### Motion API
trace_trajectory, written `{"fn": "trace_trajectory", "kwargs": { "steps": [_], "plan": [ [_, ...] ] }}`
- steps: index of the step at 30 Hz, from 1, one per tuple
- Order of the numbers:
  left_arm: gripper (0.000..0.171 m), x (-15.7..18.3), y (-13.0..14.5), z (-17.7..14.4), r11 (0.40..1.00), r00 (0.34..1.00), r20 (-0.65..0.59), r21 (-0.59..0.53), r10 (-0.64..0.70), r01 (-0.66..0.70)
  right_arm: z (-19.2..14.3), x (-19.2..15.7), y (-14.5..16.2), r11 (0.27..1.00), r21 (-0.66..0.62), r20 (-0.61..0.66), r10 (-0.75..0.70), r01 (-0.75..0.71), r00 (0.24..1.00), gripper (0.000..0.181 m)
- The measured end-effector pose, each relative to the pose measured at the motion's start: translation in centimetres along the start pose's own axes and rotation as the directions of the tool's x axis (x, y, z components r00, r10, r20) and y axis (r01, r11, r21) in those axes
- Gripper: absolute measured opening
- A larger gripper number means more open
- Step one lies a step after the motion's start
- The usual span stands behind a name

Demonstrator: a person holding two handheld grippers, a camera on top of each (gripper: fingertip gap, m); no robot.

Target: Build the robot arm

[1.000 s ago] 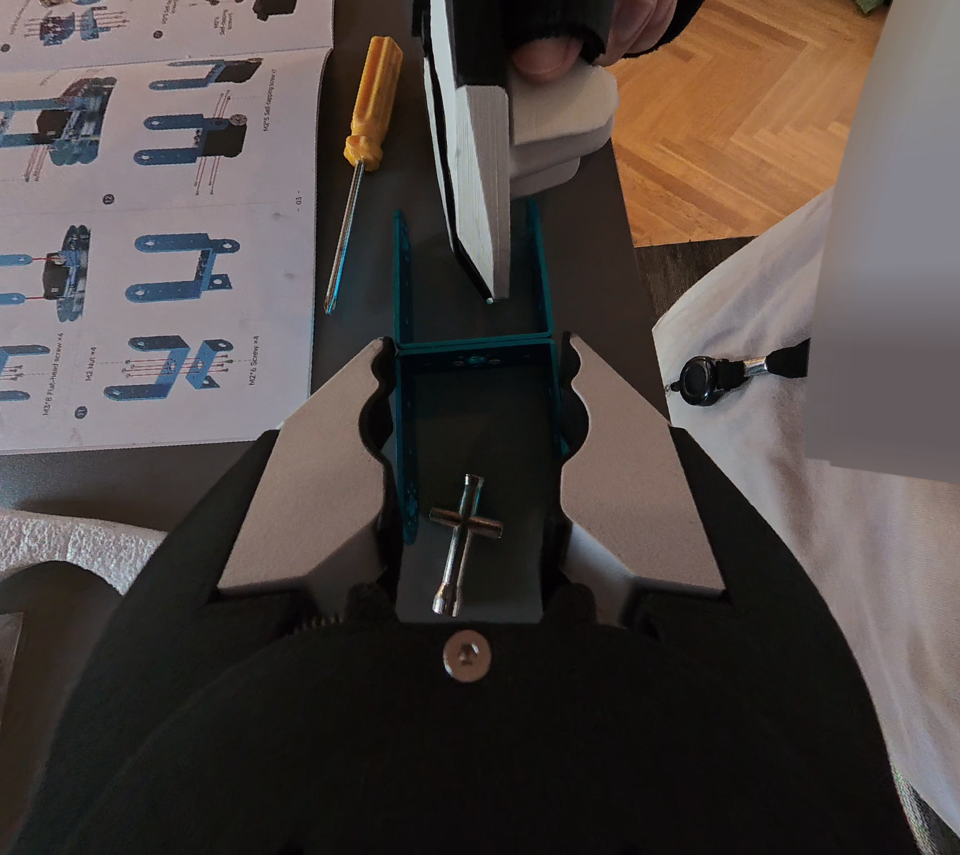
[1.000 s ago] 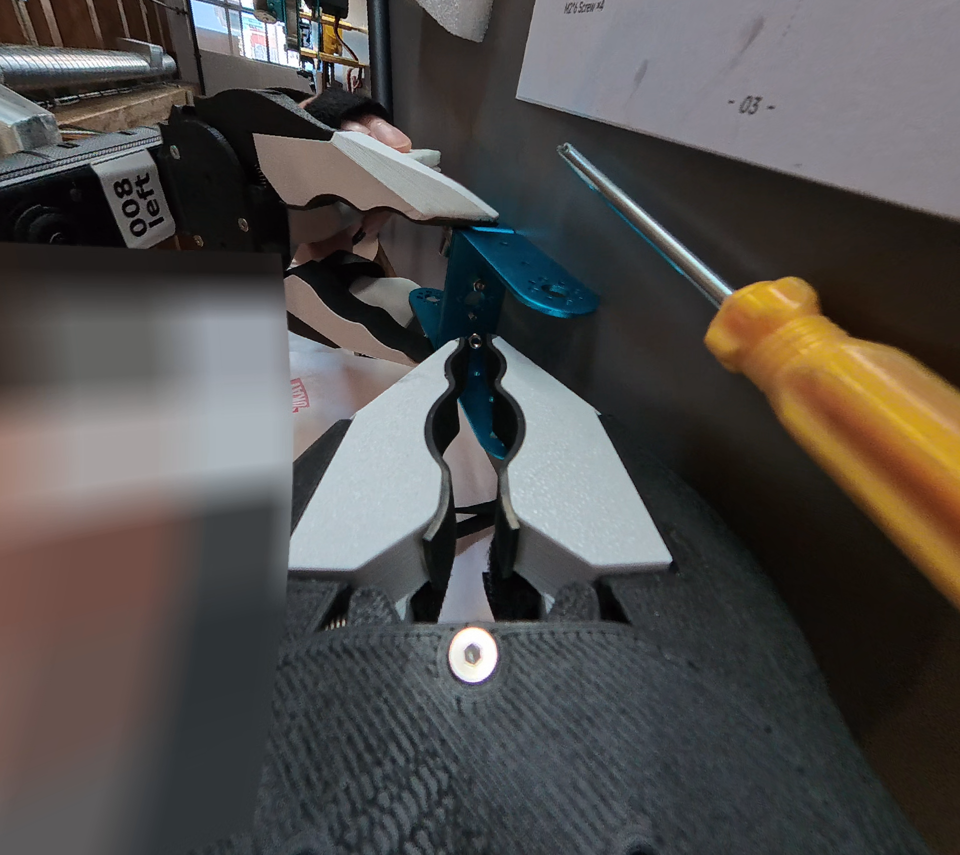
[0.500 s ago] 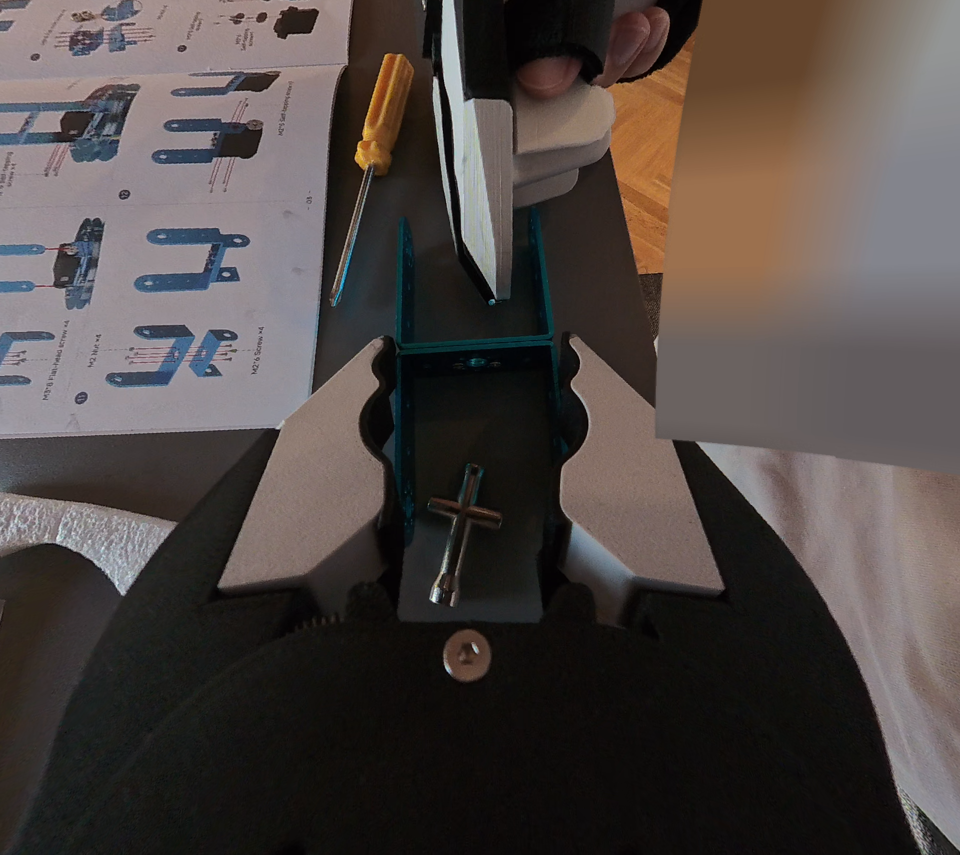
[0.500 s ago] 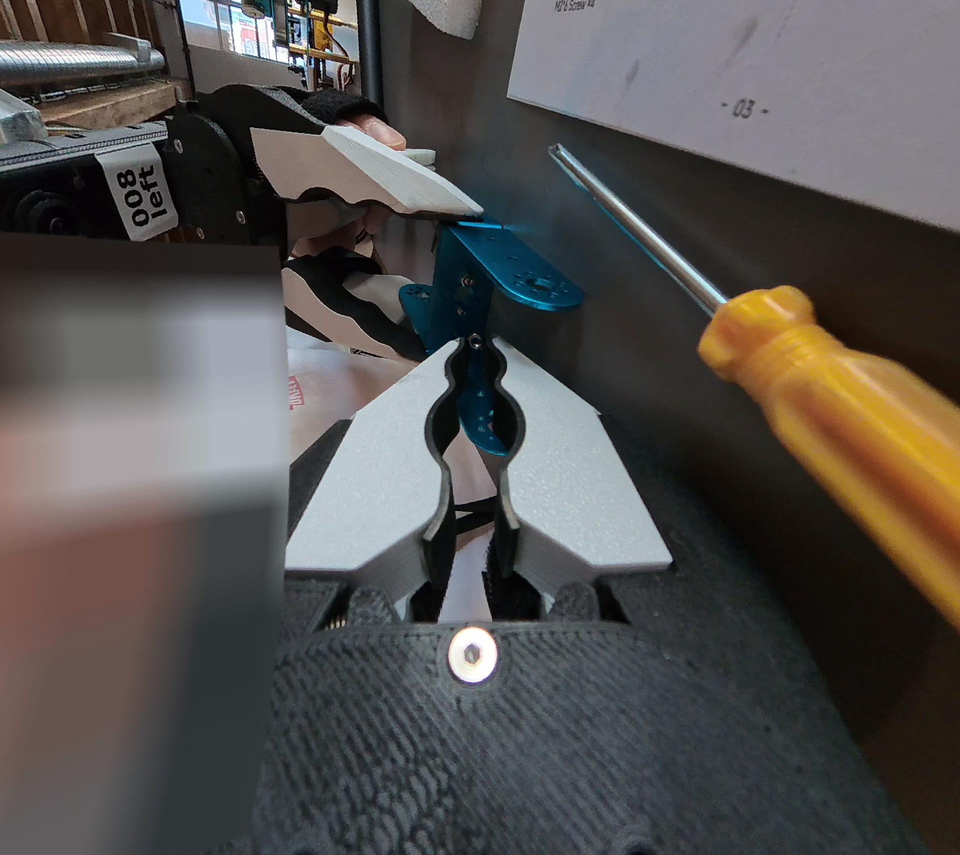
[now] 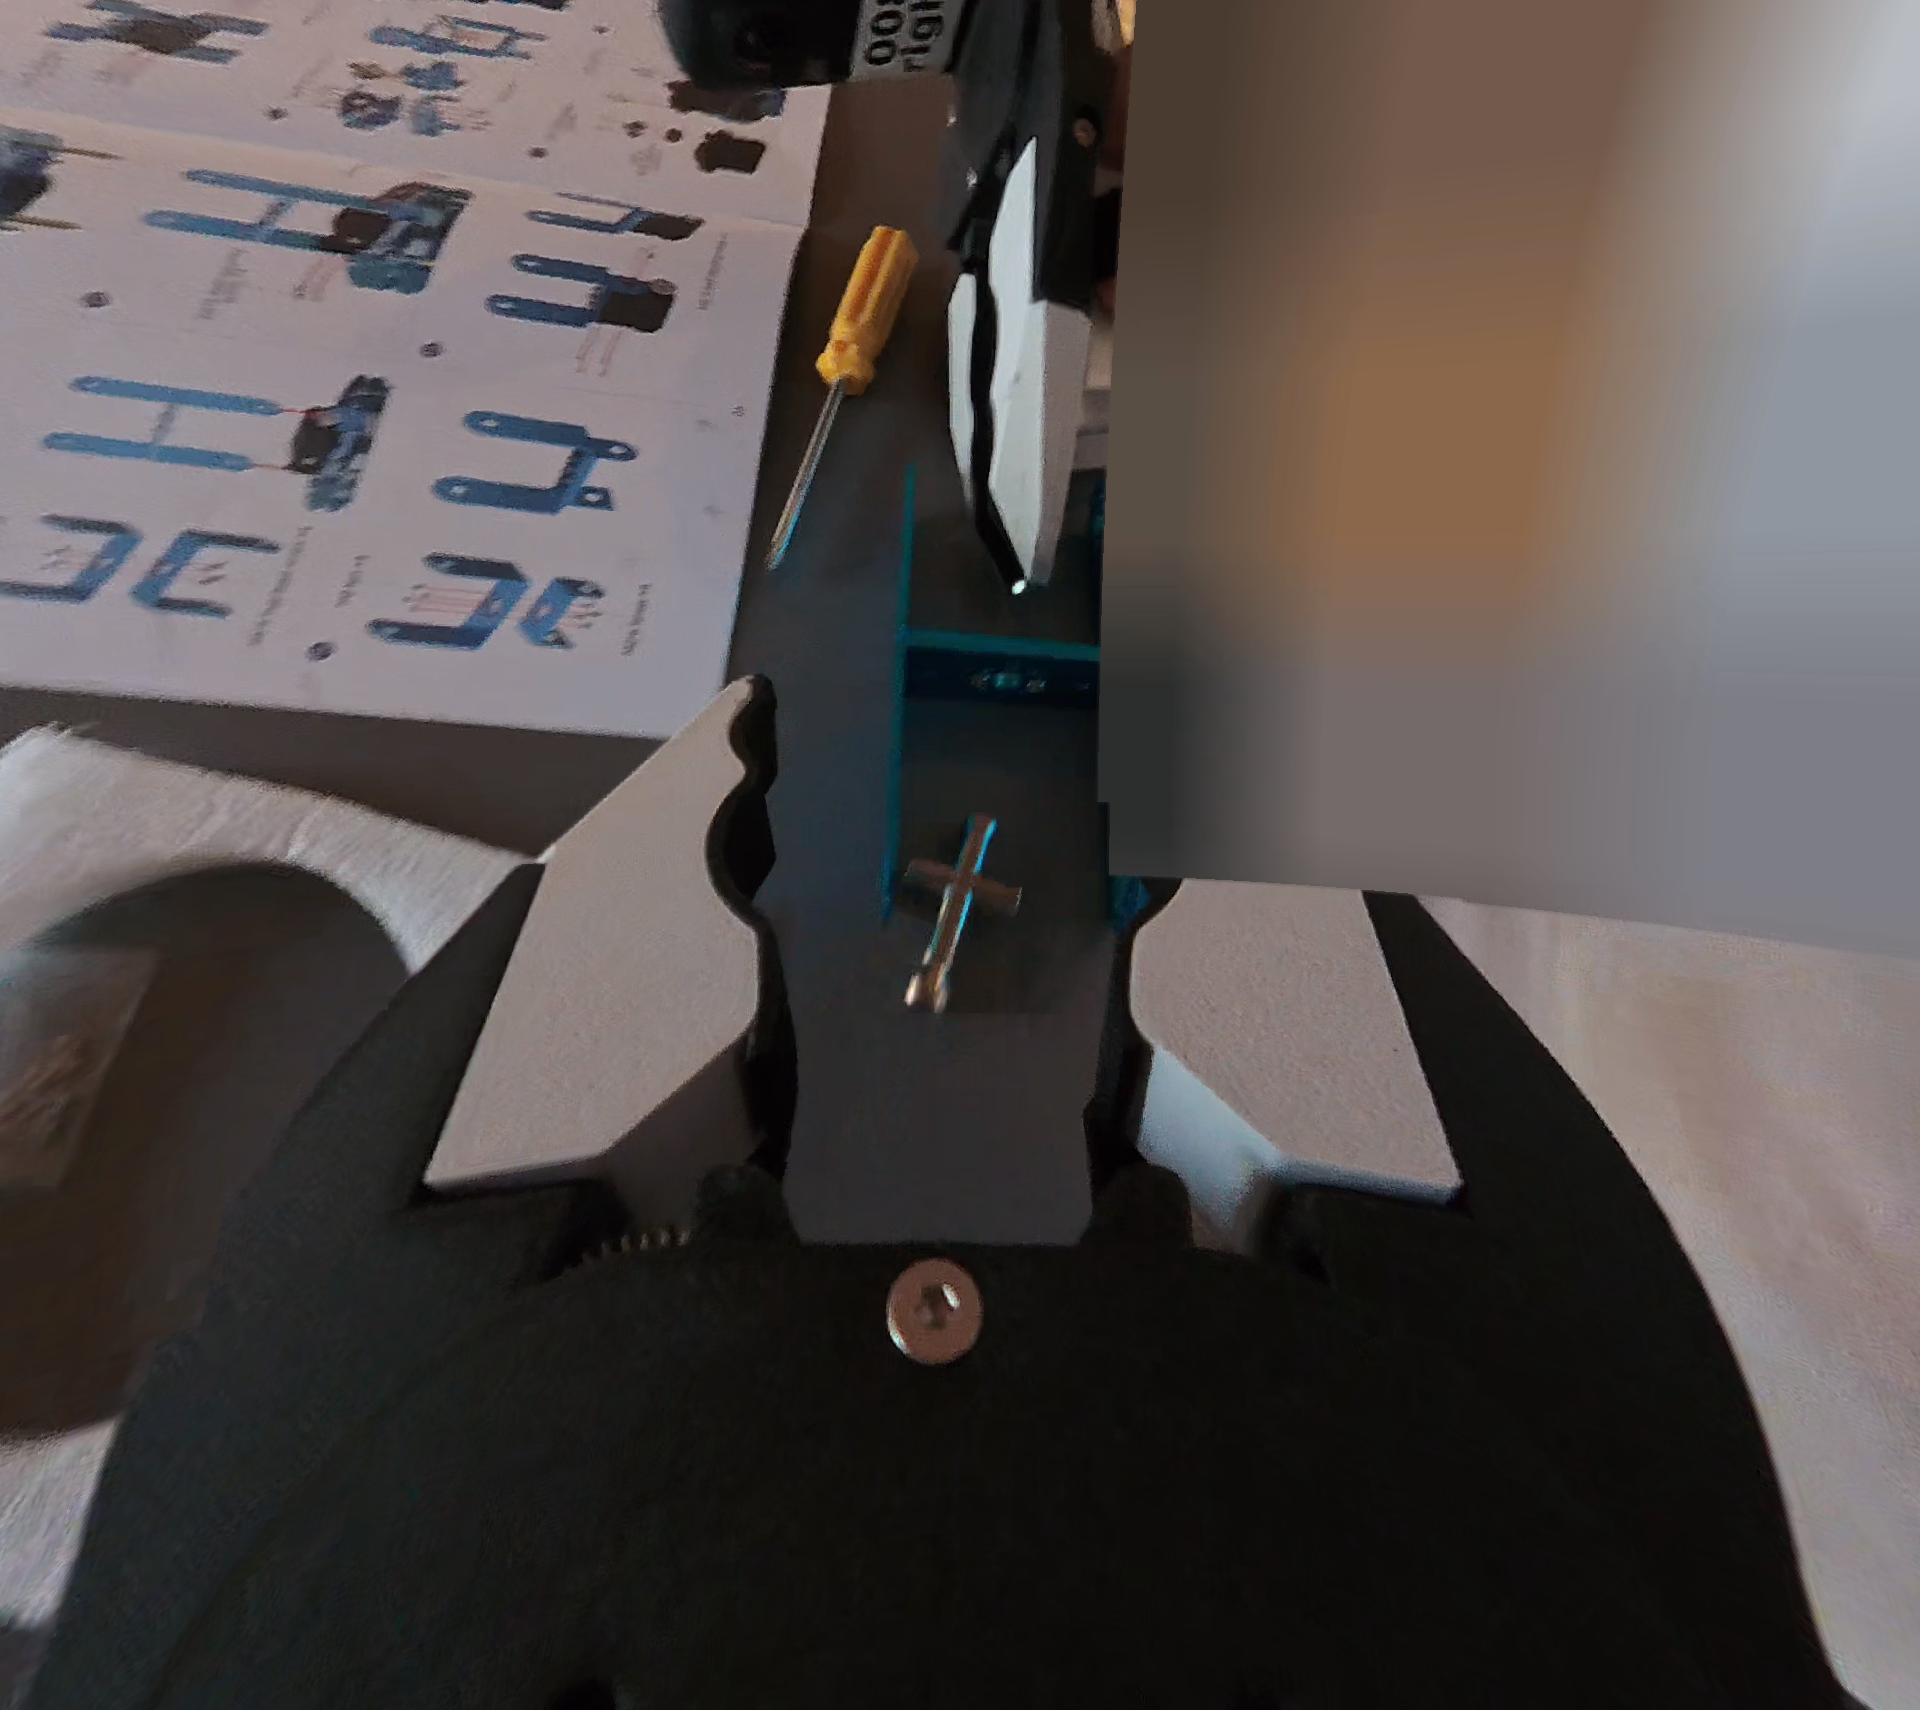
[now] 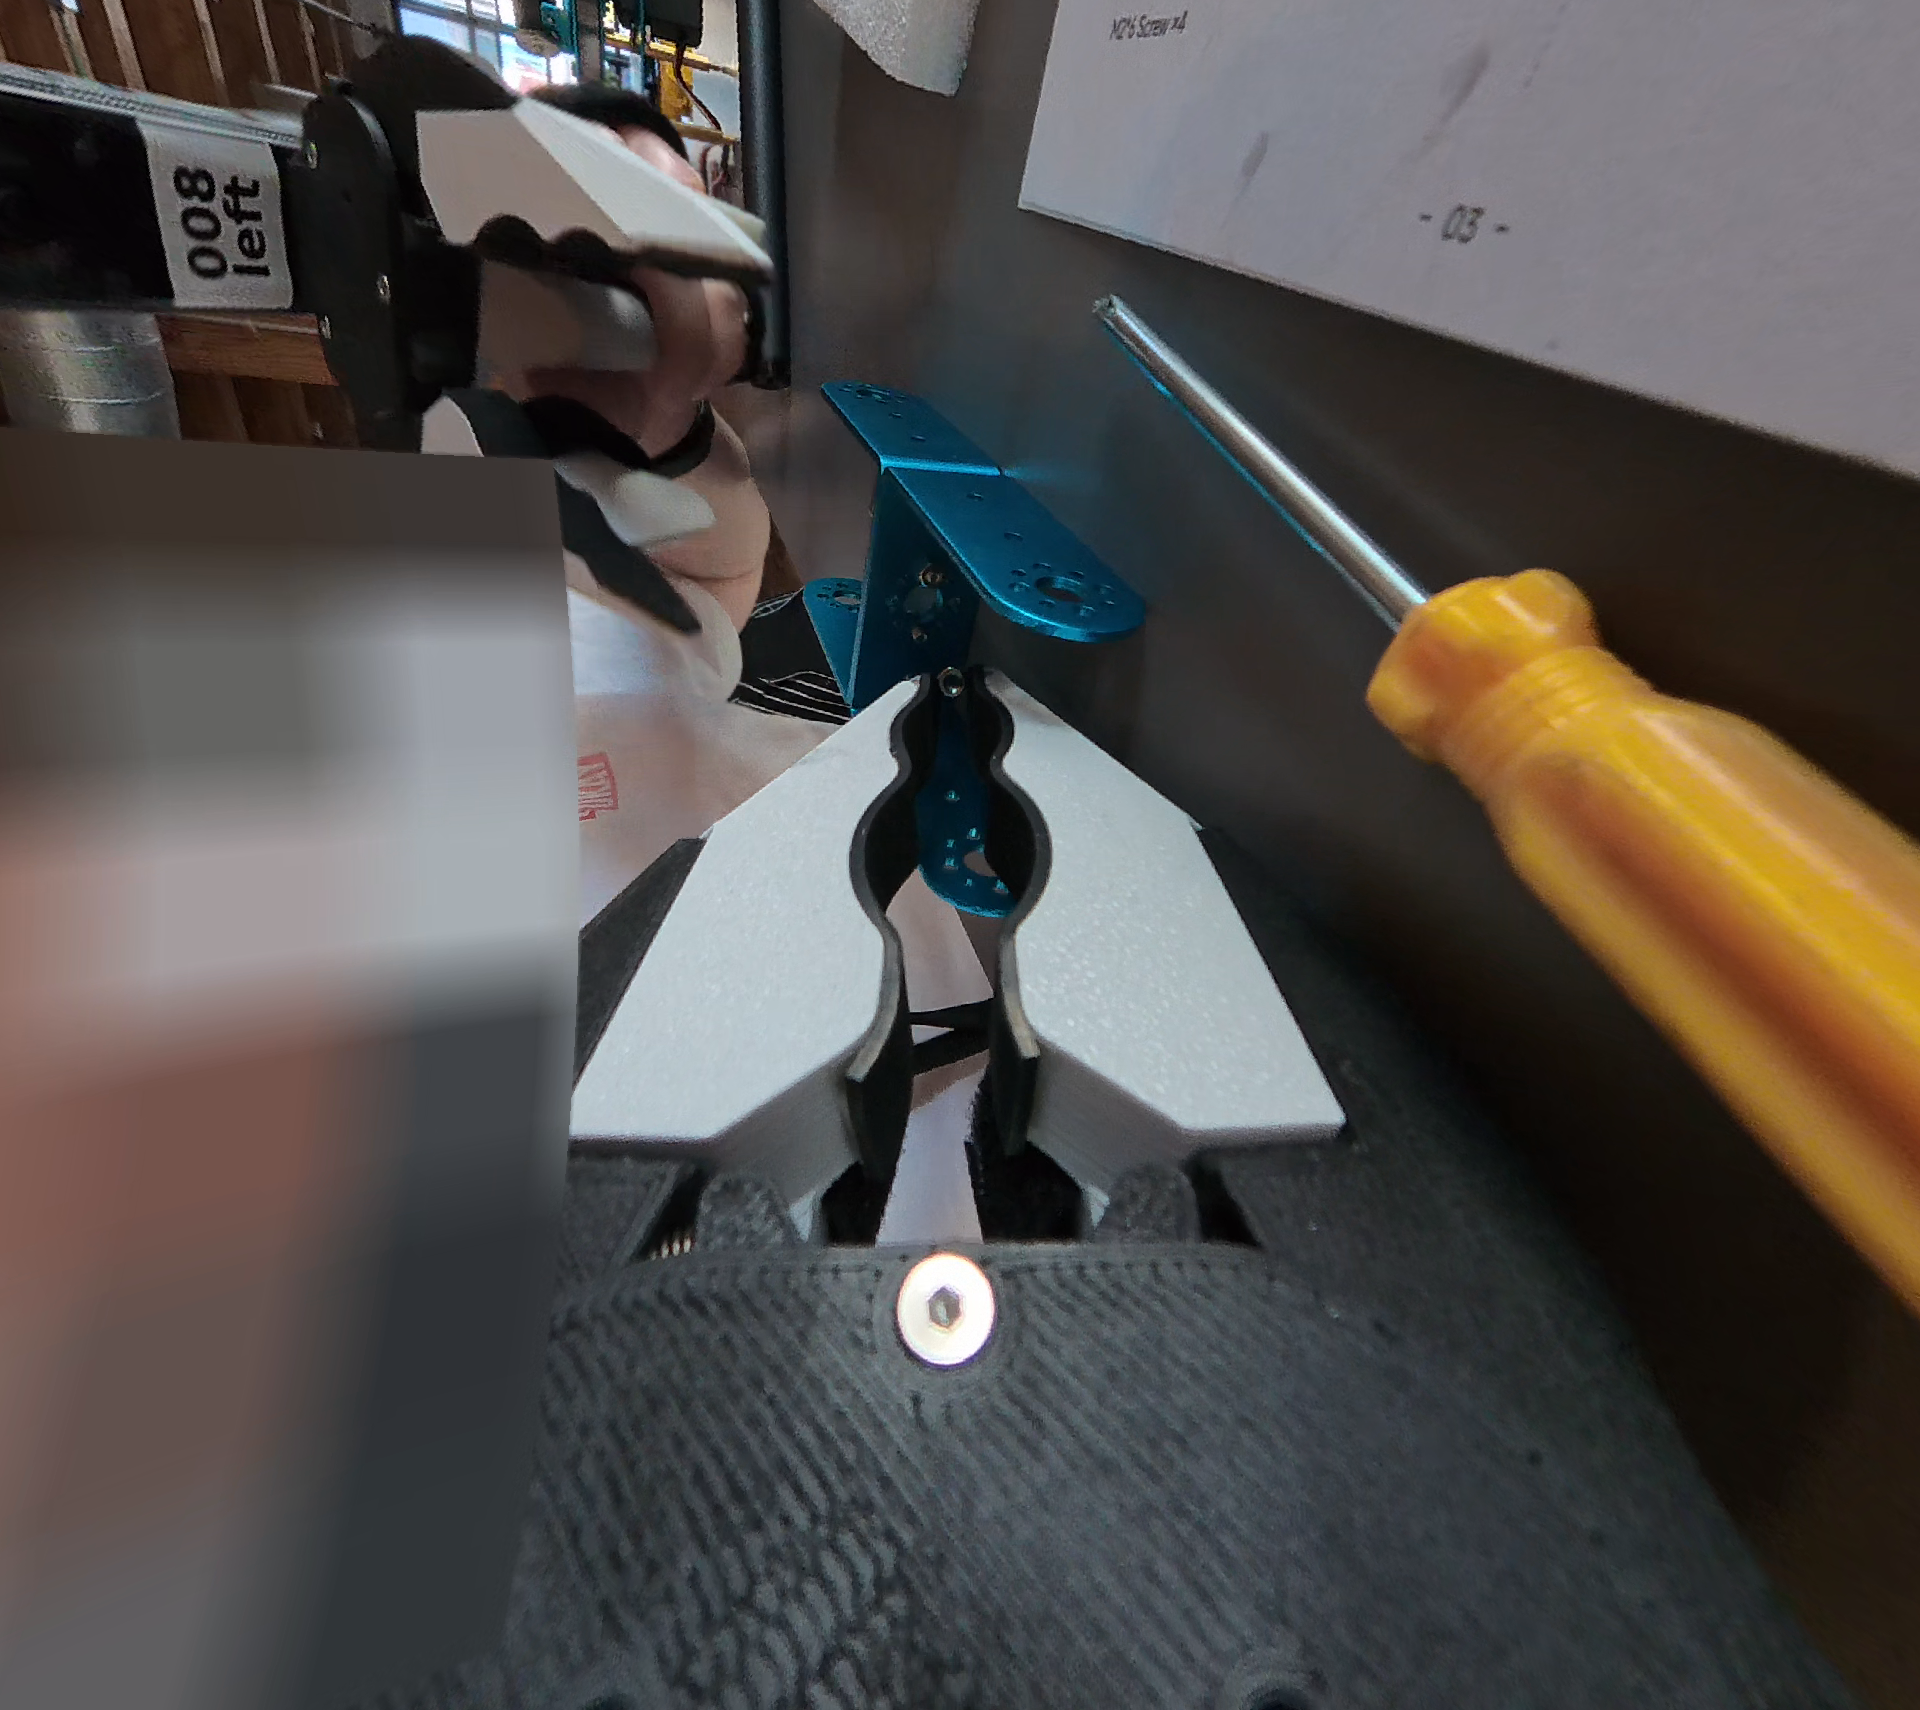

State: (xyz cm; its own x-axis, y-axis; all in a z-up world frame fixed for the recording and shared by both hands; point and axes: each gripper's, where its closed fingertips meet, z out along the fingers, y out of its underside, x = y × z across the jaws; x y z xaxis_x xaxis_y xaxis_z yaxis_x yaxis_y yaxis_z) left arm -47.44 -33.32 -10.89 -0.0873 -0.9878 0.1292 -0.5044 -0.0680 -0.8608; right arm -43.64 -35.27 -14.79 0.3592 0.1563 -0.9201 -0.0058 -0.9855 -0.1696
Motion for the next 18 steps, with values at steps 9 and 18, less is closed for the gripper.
{"fn": "trace_trajectory", "kwargs": {
  "steps": [9, 18],
  "plan": [
    [0.031, -1.3, 4.9, -3.0, 0.988, 0.994, 0.099, -0.155, 0.043, -0.027, 0.0, 0.1, -0.1, 1.000, -0.014, -0.004, -0.022, 0.022, 1.000, 0.004],
    [0.012, -0.5, 6.4, -1.2, 0.942, 0.984, 0.070, -0.309, 0.163, -0.134, -0.1, 0.0, 0.0, 0.999, -0.019, -0.004, -0.036, 0.036, 0.999, 0.004]
  ]
}}
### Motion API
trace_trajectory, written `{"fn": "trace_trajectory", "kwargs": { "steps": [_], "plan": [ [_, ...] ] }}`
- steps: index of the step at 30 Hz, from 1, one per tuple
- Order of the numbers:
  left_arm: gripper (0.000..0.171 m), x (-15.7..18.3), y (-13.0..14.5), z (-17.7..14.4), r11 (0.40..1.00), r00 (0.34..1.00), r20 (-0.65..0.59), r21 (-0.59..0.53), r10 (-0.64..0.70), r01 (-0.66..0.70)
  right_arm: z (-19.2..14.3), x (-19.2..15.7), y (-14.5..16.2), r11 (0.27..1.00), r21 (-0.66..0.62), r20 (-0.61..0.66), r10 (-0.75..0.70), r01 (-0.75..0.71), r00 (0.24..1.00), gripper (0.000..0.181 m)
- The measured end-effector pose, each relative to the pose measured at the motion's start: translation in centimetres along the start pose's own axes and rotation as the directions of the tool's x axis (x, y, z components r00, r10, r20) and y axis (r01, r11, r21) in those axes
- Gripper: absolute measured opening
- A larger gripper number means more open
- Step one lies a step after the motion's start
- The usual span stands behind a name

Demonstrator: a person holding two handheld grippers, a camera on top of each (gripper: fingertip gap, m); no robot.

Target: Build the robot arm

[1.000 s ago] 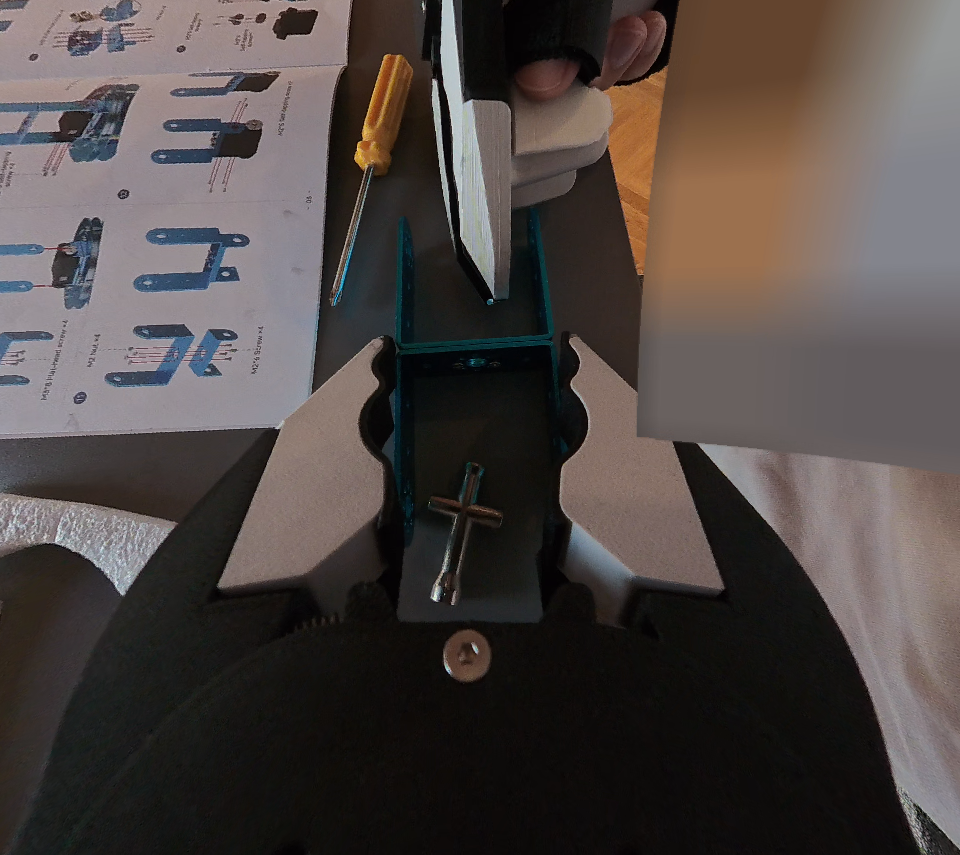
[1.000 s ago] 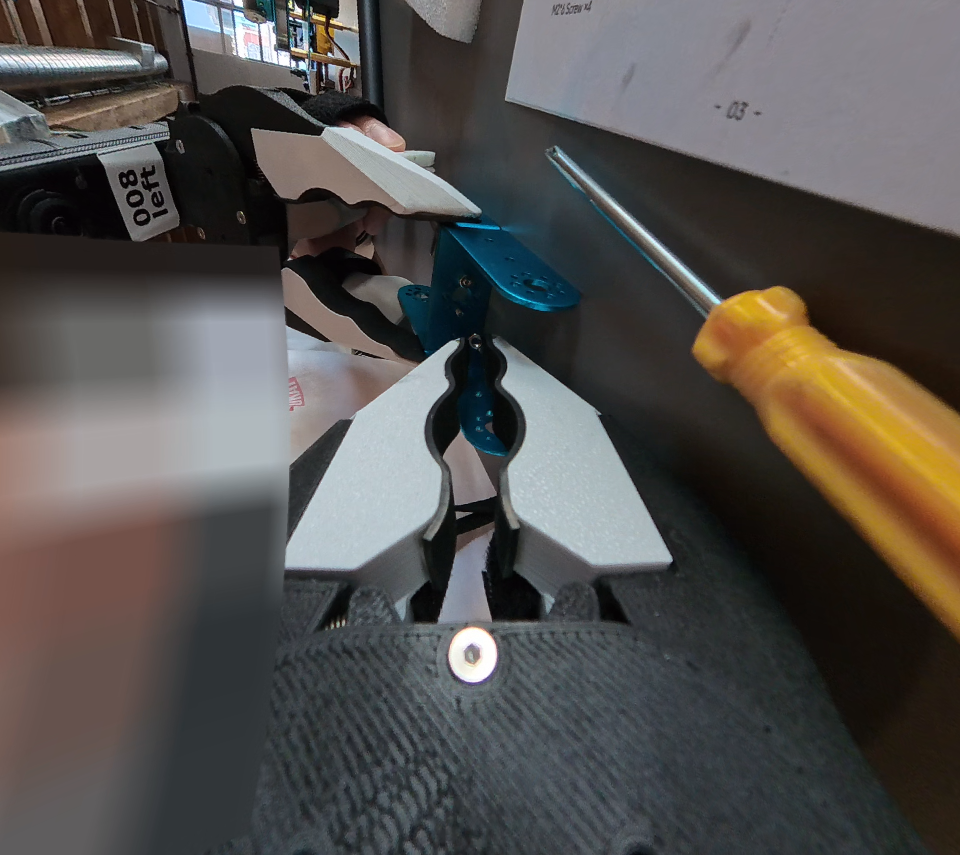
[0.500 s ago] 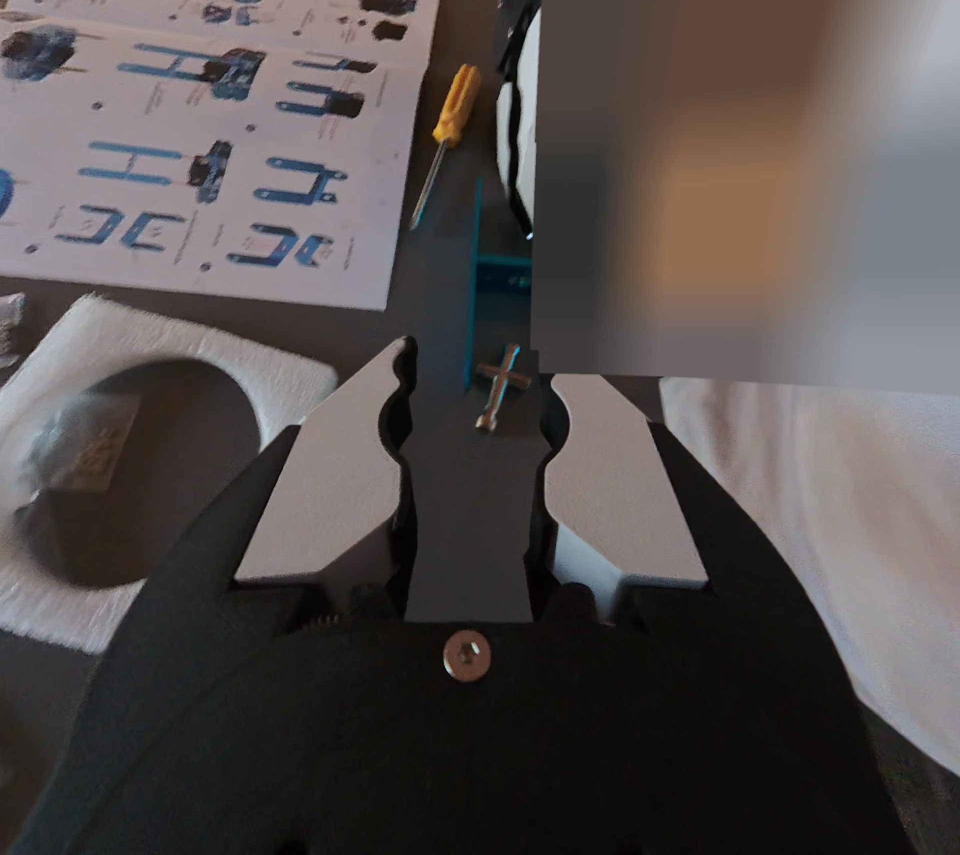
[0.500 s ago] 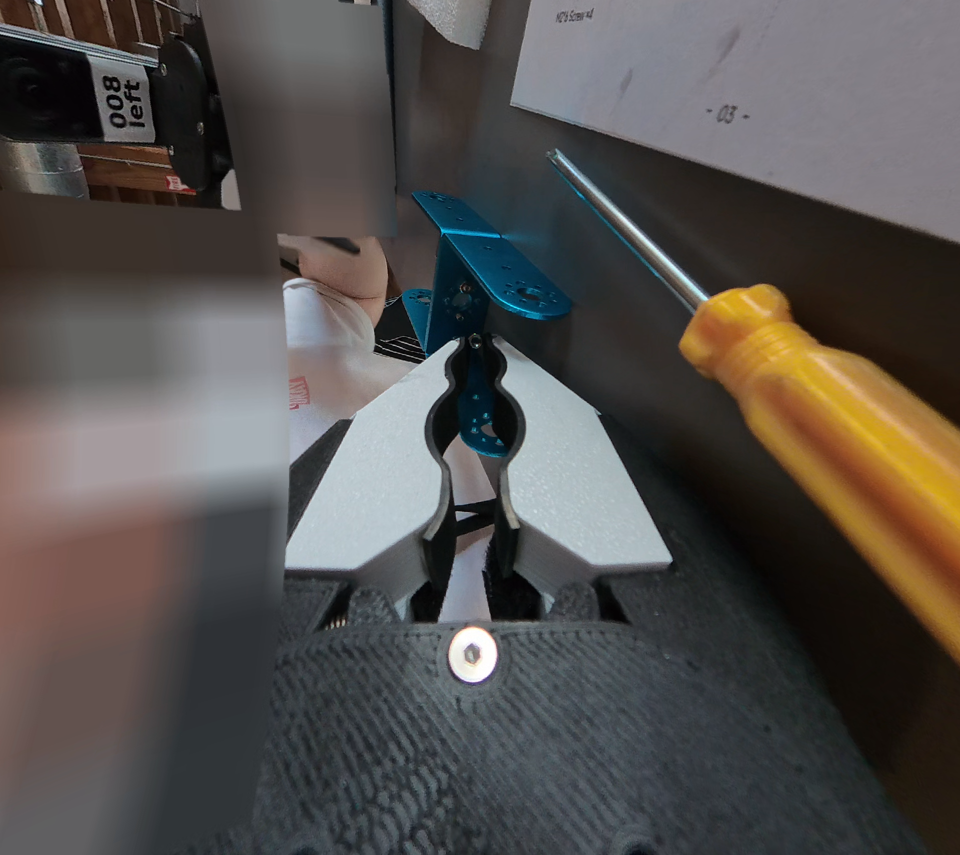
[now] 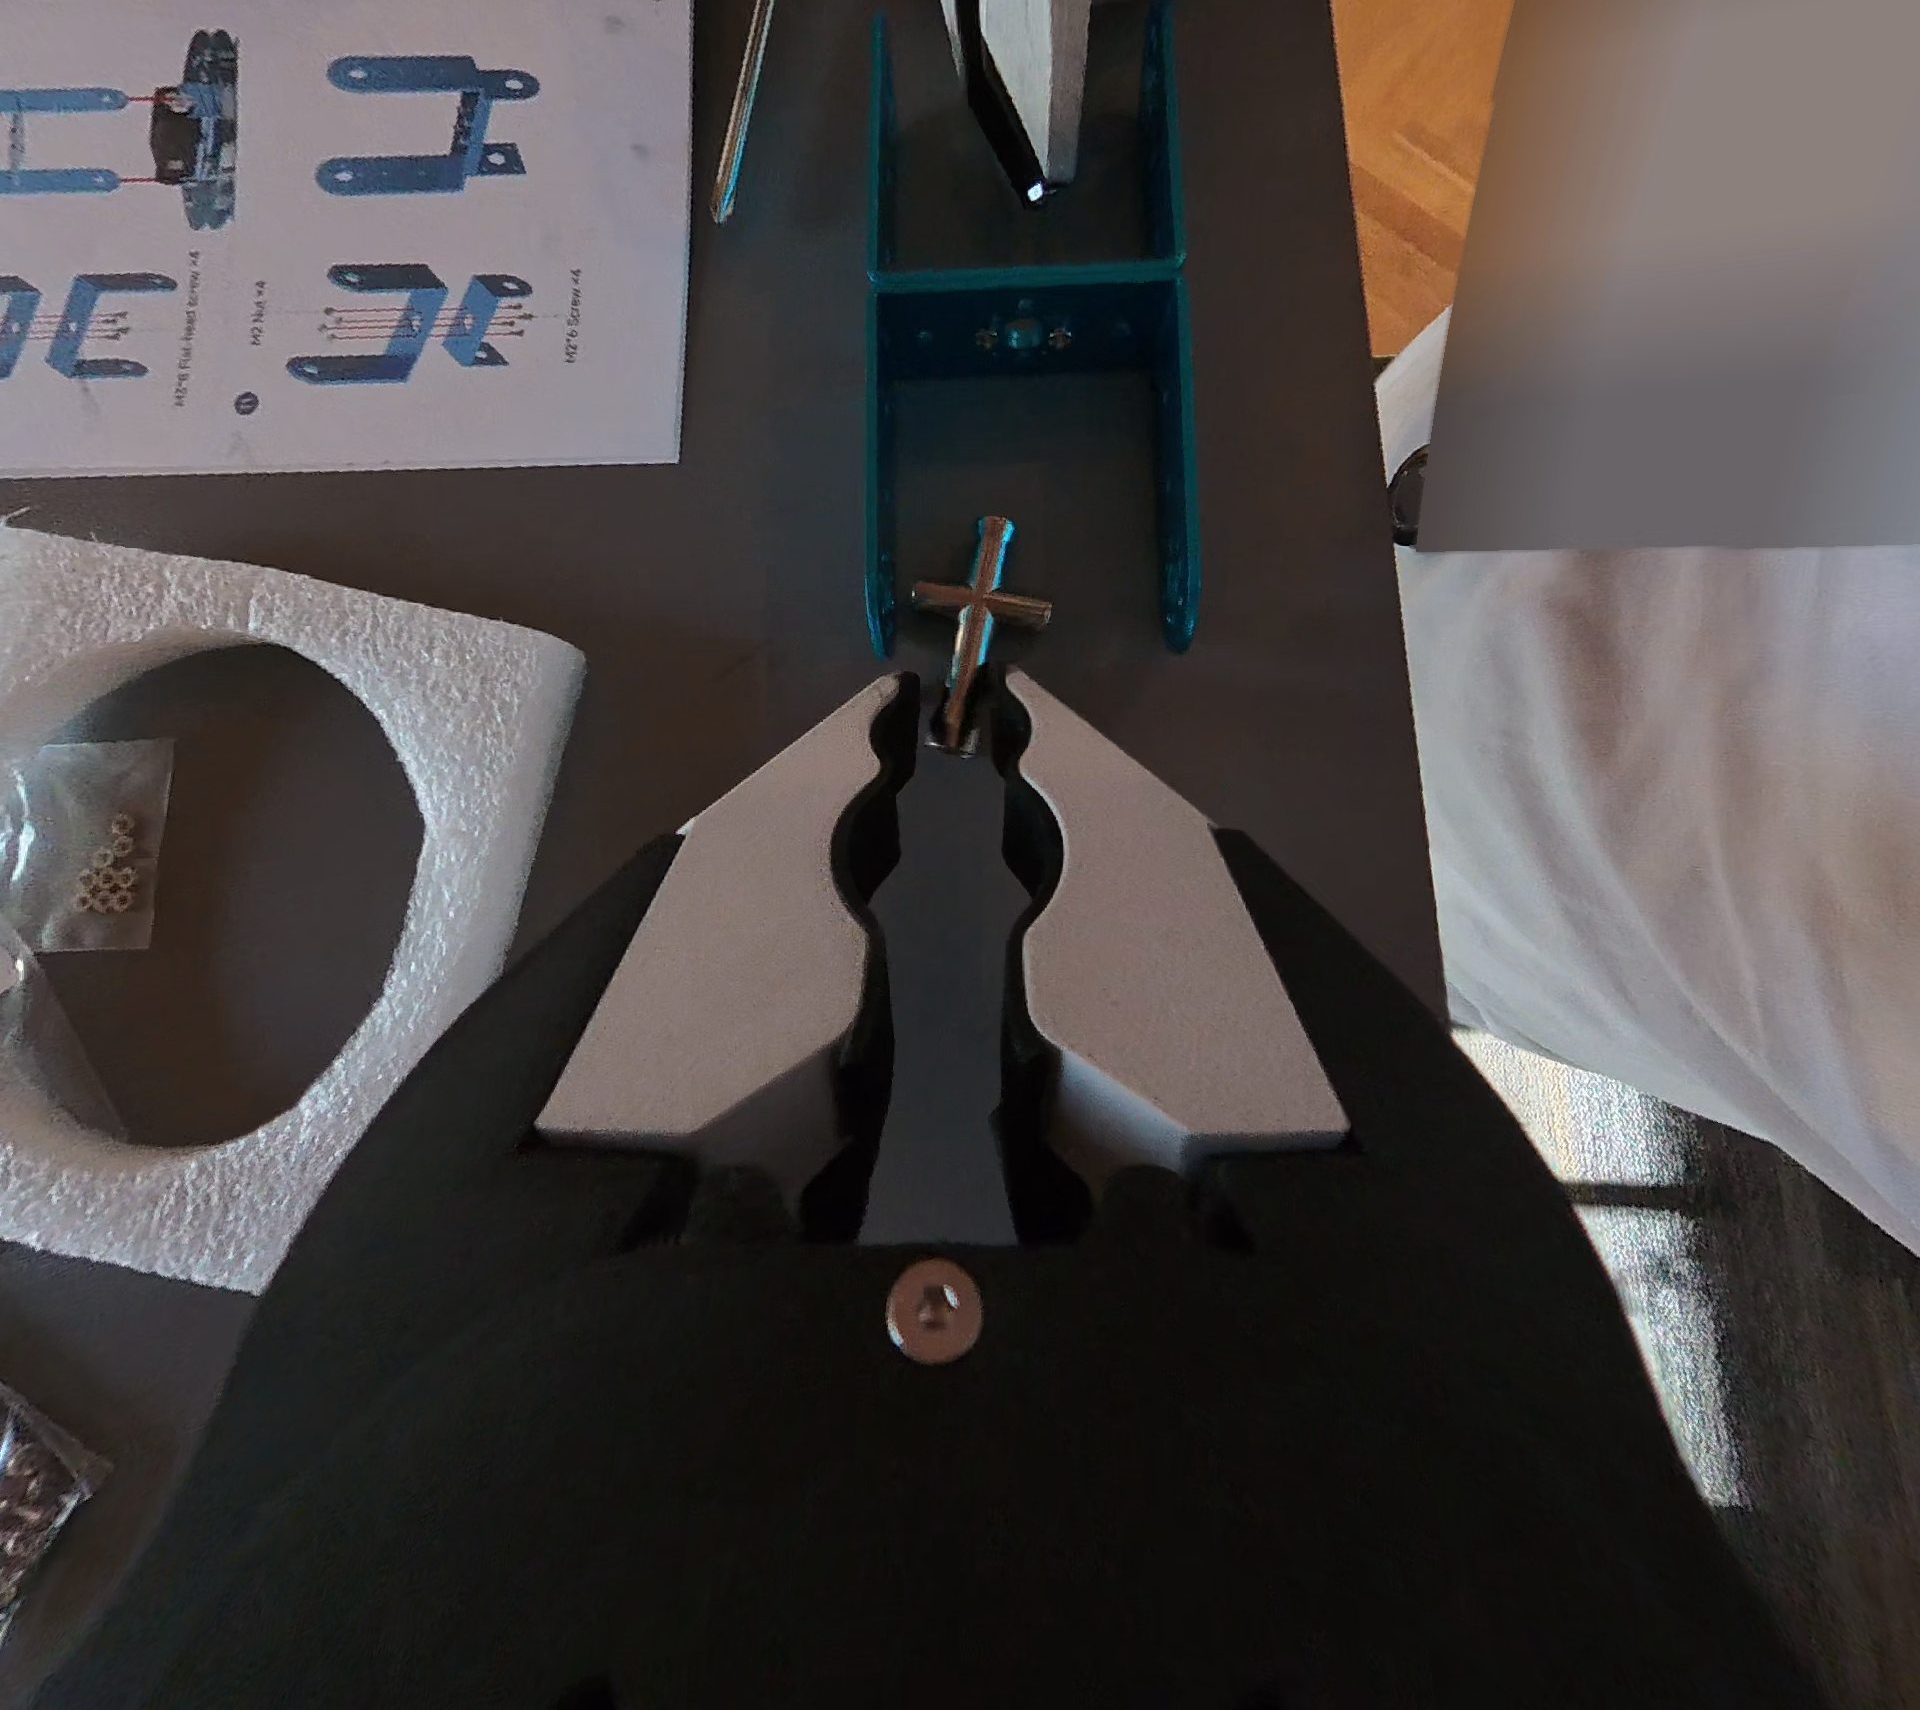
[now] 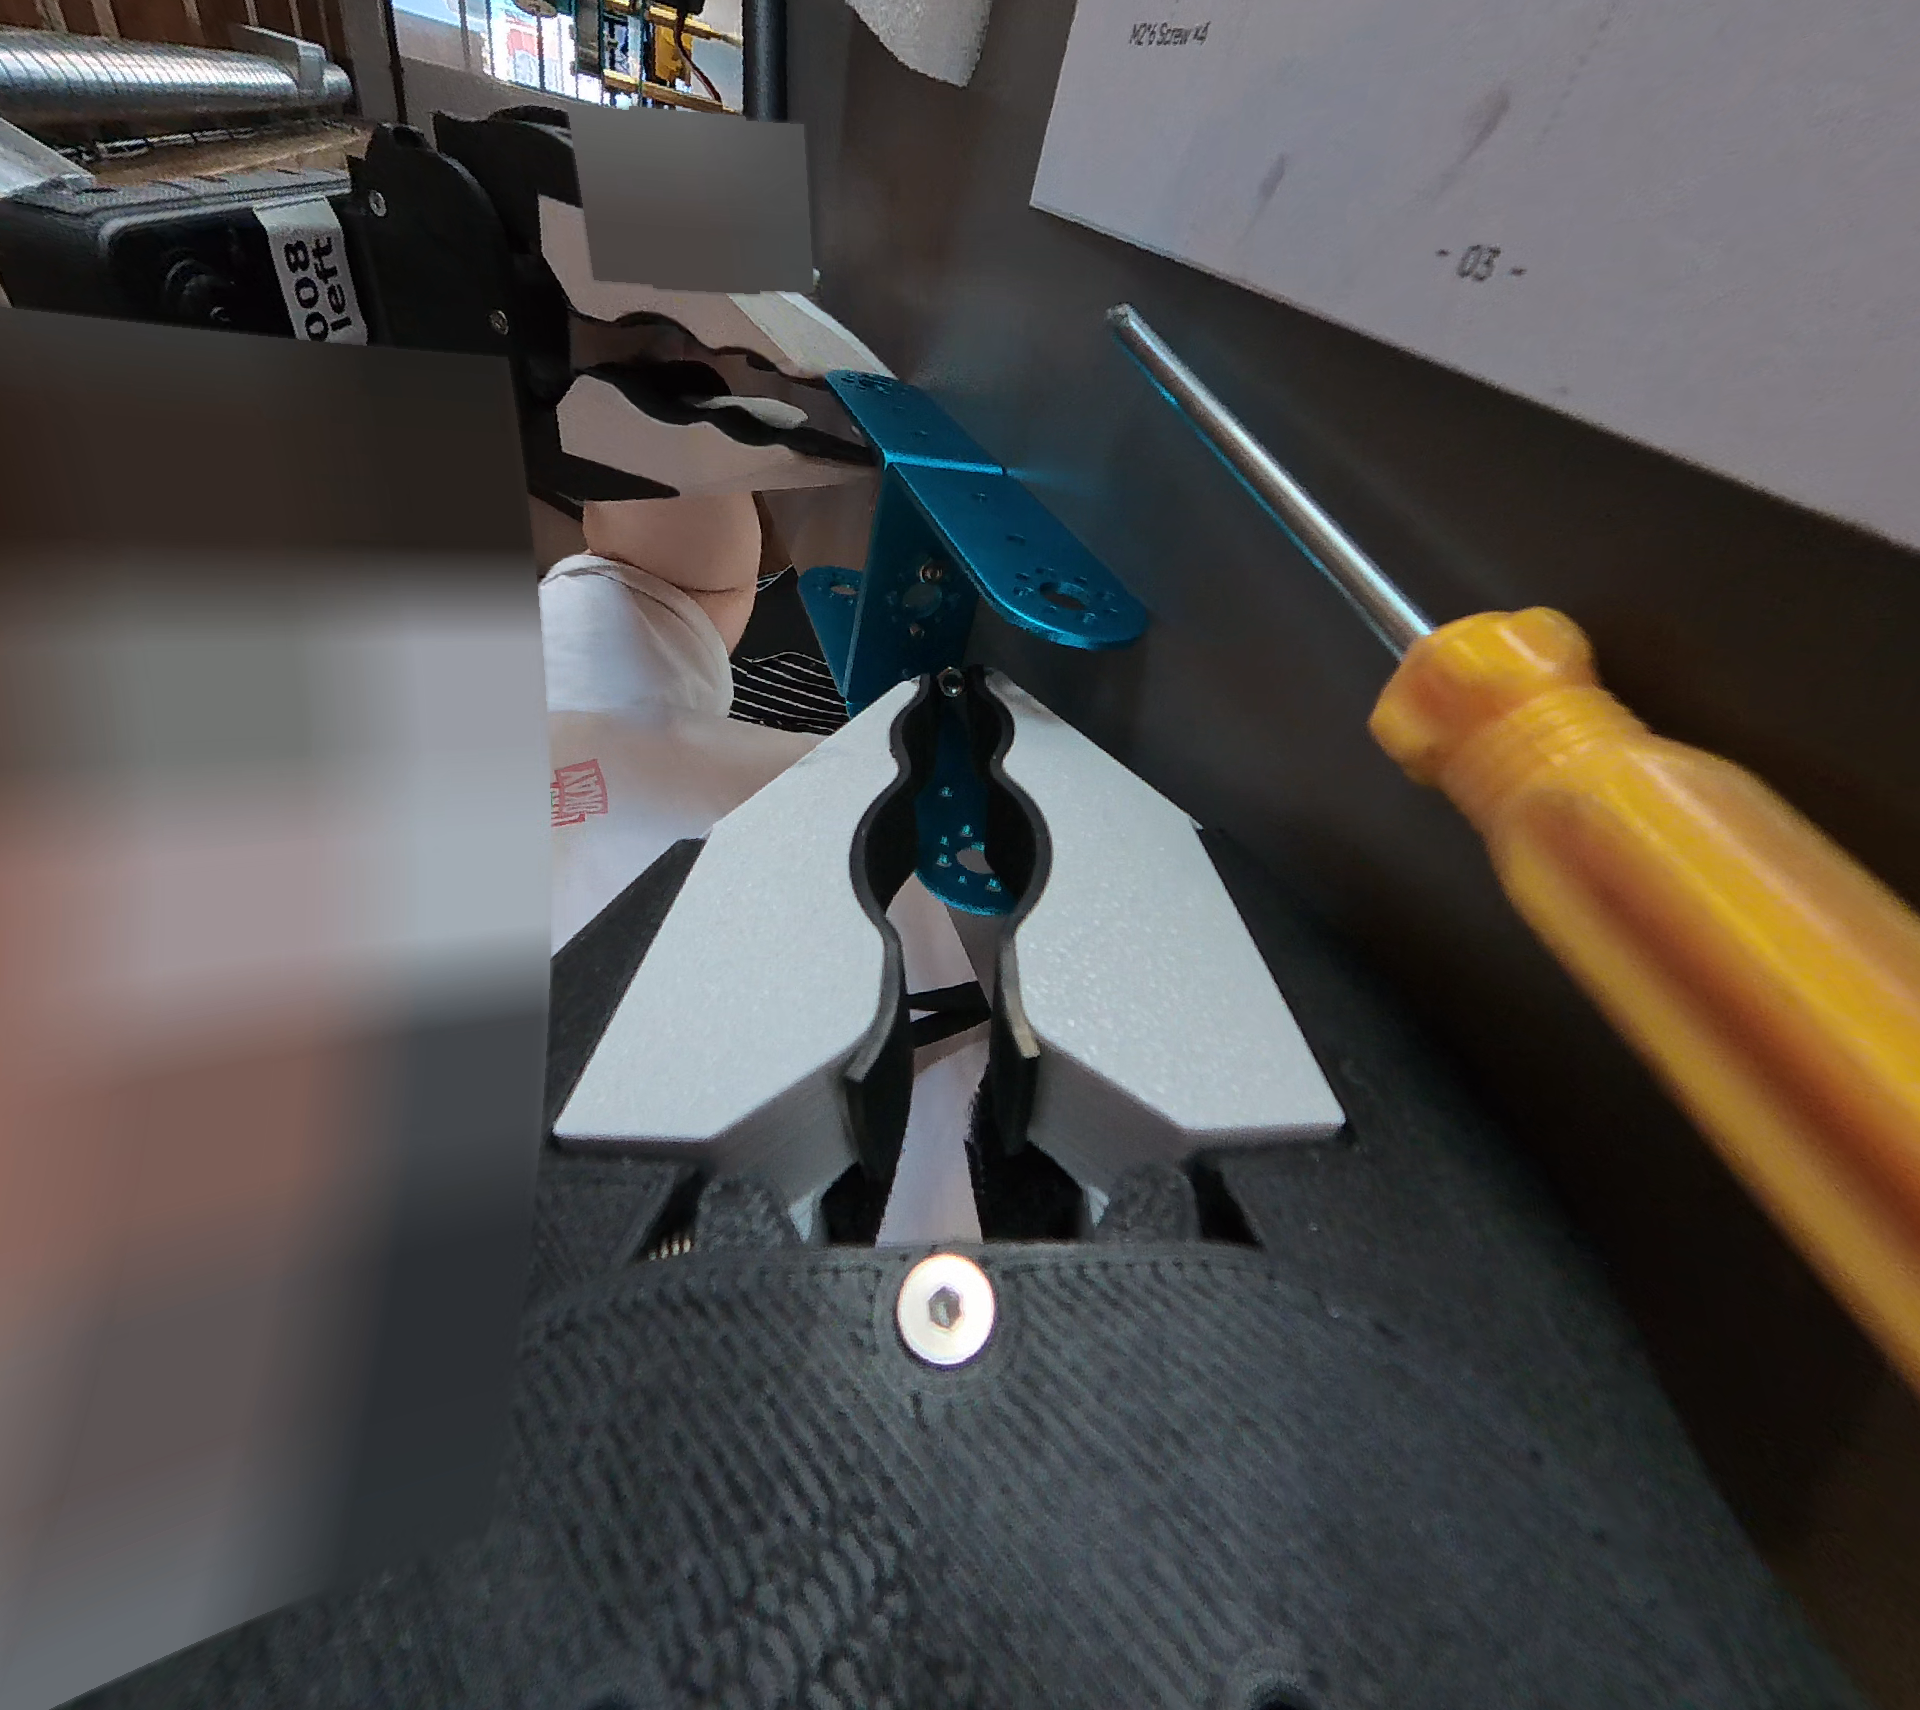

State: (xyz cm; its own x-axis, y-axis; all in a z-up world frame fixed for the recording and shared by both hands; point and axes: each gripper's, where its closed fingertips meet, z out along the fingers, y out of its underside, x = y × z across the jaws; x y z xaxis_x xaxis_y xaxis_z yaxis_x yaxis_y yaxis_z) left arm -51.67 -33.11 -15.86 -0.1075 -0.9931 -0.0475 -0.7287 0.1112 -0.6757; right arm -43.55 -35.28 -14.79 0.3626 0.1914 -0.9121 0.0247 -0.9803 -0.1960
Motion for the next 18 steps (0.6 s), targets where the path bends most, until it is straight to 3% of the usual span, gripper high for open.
{"fn": "trace_trajectory", "kwargs": {
  "steps": [12, 15, 18],
  "plan": [
    [0.005, 0.0, -1.2, -0.2, 0.999, 0.999, 0.028, 0.041, 0.014, -0.015, 0.0, -0.1, 0.0, 1.000, -0.010, 0.011, -0.017, 0.018, 1.000, 0.004],
    [0.006, 1.1, -2.1, -0.2, 0.995, 0.996, -0.048, 0.065, 0.074, -0.071, 0.1, -0.2, -0.2, 1.000, -0.010, 0.023, -0.008, 0.008, 1.000, 0.004],
    [0.006, 1.0, -2.0, 0.5, 0.991, 0.990, -0.040, 0.015, 0.133, -0.133, 0.1, -0.3, -0.3, 1.000, -0.012, 0.033, 0.008, -0.008, 0.999, 0.004]
  ]
}}
